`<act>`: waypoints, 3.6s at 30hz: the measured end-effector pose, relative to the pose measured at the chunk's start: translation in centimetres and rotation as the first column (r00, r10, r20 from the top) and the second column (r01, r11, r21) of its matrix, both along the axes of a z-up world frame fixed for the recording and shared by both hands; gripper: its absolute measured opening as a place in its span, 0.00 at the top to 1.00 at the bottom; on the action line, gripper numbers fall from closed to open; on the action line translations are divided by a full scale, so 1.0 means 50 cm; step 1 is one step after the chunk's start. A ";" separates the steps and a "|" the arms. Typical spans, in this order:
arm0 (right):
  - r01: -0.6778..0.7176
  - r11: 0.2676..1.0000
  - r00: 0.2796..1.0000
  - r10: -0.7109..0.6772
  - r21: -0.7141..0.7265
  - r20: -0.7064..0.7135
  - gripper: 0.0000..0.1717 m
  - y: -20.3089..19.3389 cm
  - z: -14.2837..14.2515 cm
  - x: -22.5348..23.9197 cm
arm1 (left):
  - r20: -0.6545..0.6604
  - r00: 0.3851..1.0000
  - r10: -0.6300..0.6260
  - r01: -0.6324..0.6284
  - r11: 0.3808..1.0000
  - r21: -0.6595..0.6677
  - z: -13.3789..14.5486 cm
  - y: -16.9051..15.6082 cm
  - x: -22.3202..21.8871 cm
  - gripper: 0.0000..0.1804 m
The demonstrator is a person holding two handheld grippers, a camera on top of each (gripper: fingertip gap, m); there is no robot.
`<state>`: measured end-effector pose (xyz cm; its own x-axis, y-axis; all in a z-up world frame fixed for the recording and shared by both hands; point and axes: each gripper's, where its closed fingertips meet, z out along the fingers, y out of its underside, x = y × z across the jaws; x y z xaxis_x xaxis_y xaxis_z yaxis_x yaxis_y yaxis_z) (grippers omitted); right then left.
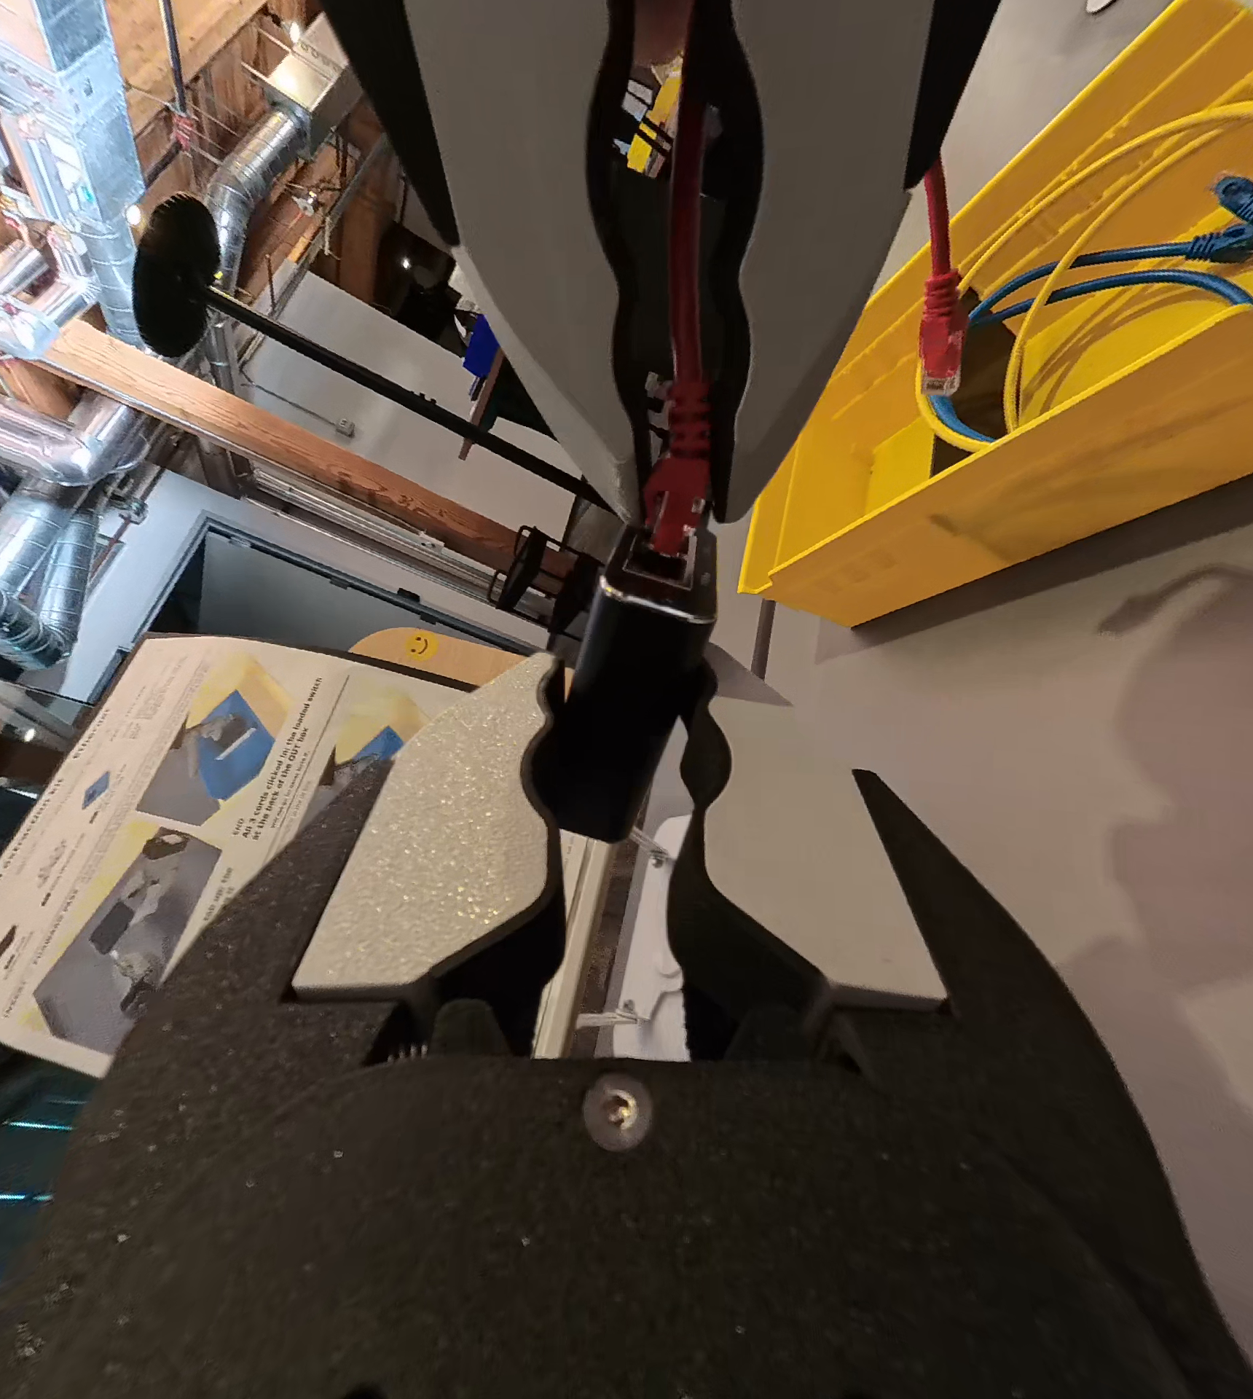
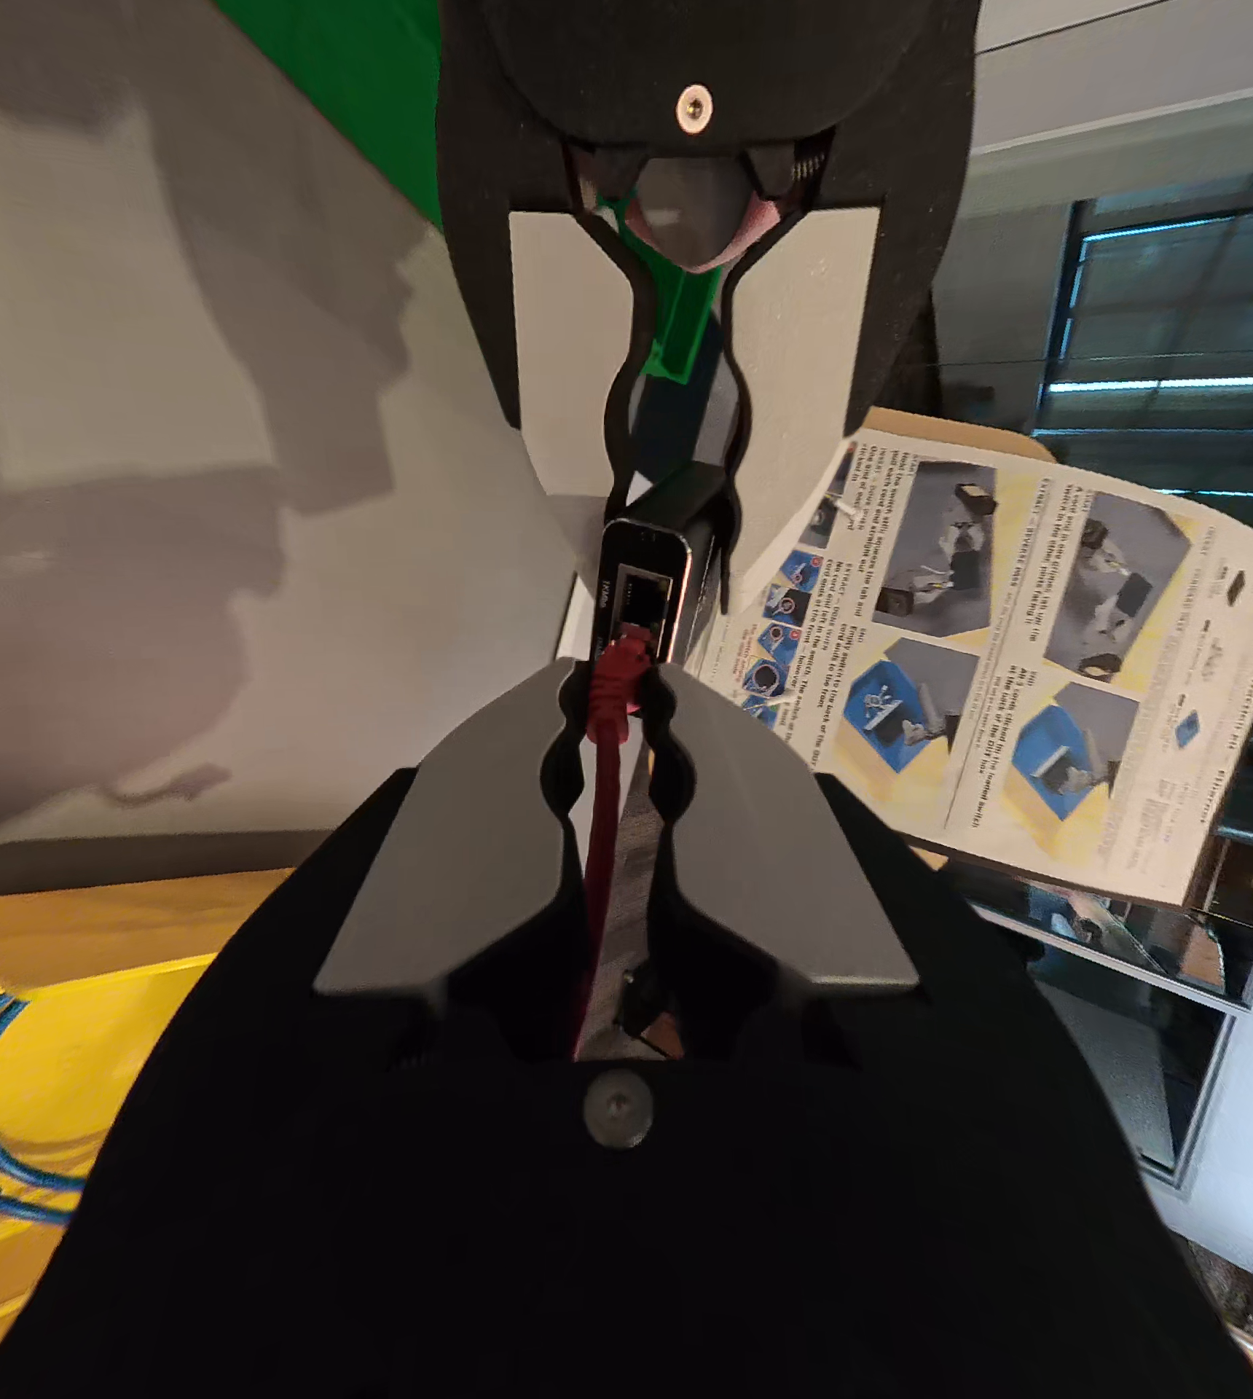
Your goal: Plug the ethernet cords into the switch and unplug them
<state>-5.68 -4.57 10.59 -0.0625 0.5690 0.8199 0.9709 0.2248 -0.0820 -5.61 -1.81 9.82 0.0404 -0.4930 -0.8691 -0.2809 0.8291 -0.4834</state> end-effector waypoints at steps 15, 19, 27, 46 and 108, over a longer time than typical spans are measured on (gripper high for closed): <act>0.059 0.958 0.997 -0.044 -0.280 0.057 0.92 0.000 -0.025 0.011 | -0.064 0.997 -0.029 0.027 0.999 -0.044 -0.036 0.009 0.015 0.85; 0.078 0.953 0.994 -0.052 -0.293 0.097 0.92 -0.007 -0.036 0.017 | -0.088 0.996 -0.026 0.023 0.999 -0.034 -0.048 0.004 0.022 0.85; 0.056 0.949 0.998 -0.055 -0.311 0.012 0.92 -0.016 -0.027 0.019 | -0.102 0.994 -0.042 0.033 0.995 -0.091 -0.050 -0.011 0.028 0.86; -0.038 0.995 0.993 0.048 0.089 -0.107 0.91 -0.011 0.029 0.002 | 0.064 0.994 -0.086 0.091 0.992 -0.083 0.005 -0.041 0.013 0.87; 0.080 0.912 0.584 -0.370 -0.402 -0.722 0.92 -0.042 -0.081 0.342 | 0.115 0.989 -0.093 0.118 0.966 -0.229 0.072 -0.040 -0.049 0.86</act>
<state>11.43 -6.65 6.53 0.6714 0.6872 0.2775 0.5192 -0.1690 -0.8378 -8.08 -3.80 13.41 0.0602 -0.6889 -0.7224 -0.1367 0.7112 -0.6896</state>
